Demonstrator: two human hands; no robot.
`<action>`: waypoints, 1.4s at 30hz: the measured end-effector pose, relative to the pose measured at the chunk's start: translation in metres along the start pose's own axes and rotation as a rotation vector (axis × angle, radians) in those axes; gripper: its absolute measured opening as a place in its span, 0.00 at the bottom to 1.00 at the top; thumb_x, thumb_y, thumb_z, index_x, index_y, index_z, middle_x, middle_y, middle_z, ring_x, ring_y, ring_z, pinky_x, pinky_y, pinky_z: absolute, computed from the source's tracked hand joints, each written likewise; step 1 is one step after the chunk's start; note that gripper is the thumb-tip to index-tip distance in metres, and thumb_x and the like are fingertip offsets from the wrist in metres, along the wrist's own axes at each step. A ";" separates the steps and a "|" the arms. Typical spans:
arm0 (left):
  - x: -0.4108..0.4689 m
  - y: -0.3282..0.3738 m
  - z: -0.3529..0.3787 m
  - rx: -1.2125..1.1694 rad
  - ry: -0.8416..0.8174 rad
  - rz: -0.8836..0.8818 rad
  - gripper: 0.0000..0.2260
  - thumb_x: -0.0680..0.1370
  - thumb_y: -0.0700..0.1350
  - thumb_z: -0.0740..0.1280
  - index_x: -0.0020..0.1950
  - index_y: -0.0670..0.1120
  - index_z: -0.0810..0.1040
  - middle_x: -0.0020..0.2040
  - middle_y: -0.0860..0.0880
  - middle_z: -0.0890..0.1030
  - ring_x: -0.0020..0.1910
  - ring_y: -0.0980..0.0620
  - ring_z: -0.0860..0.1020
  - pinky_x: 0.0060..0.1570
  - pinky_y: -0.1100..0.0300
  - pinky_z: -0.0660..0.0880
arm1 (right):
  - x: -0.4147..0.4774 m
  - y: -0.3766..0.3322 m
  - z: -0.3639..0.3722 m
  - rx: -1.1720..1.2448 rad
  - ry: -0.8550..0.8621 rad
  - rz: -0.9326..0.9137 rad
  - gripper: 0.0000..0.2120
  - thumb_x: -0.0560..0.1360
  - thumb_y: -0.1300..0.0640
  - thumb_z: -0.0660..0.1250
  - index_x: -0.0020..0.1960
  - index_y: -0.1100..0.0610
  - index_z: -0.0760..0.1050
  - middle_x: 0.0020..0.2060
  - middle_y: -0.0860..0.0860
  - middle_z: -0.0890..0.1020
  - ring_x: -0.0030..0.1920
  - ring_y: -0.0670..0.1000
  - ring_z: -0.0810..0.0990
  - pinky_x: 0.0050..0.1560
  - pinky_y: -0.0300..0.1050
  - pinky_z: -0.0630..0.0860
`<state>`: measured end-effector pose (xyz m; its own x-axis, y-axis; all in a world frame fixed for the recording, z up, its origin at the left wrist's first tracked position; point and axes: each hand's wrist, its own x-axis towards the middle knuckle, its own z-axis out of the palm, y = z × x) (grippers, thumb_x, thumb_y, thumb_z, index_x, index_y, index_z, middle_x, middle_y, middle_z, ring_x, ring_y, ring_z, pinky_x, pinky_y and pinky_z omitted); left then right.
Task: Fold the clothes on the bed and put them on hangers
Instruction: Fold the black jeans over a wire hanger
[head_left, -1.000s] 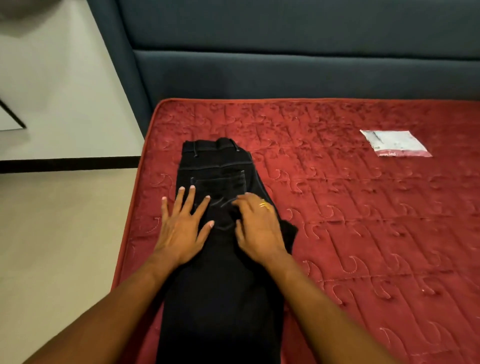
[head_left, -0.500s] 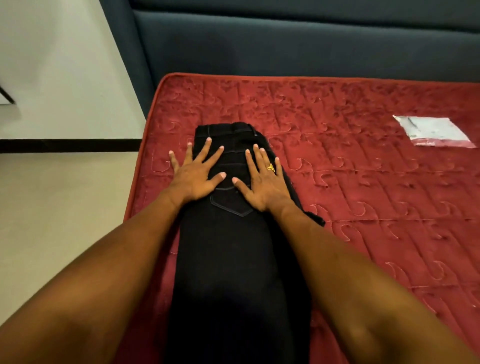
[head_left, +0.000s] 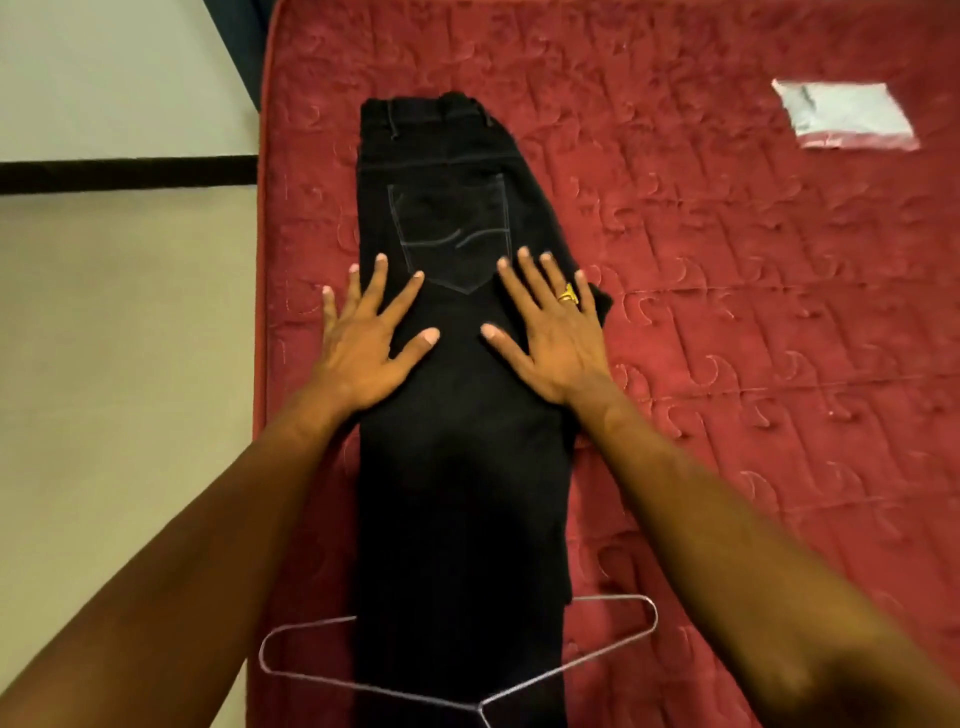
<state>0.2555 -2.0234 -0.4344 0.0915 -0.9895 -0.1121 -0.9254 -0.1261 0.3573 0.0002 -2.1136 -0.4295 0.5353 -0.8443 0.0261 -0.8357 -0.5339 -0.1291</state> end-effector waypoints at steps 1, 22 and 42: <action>-0.017 0.001 0.004 0.059 -0.011 0.026 0.35 0.78 0.73 0.49 0.82 0.62 0.48 0.84 0.49 0.41 0.82 0.39 0.41 0.76 0.34 0.40 | -0.019 0.004 0.004 -0.009 -0.038 -0.028 0.38 0.81 0.28 0.47 0.84 0.47 0.50 0.84 0.49 0.51 0.83 0.54 0.48 0.81 0.61 0.45; -0.243 0.061 0.035 0.089 -0.036 0.024 0.41 0.74 0.77 0.52 0.83 0.59 0.48 0.84 0.51 0.43 0.82 0.43 0.41 0.74 0.28 0.42 | -0.250 -0.046 0.006 0.316 -0.047 0.189 0.59 0.67 0.17 0.58 0.84 0.54 0.48 0.84 0.51 0.50 0.83 0.50 0.45 0.82 0.58 0.44; -0.346 0.050 0.003 0.234 0.056 0.282 0.17 0.66 0.50 0.64 0.53 0.49 0.79 0.49 0.48 0.77 0.48 0.44 0.74 0.50 0.49 0.72 | -0.343 -0.088 -0.027 0.265 -0.080 -0.231 0.14 0.65 0.45 0.63 0.46 0.51 0.77 0.41 0.49 0.78 0.44 0.57 0.80 0.47 0.51 0.74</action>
<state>0.1762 -1.6875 -0.3804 -0.1651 -0.9862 0.0141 -0.9756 0.1654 0.1442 -0.1133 -1.7789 -0.4004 0.7233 -0.6905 0.0084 -0.6361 -0.6709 -0.3813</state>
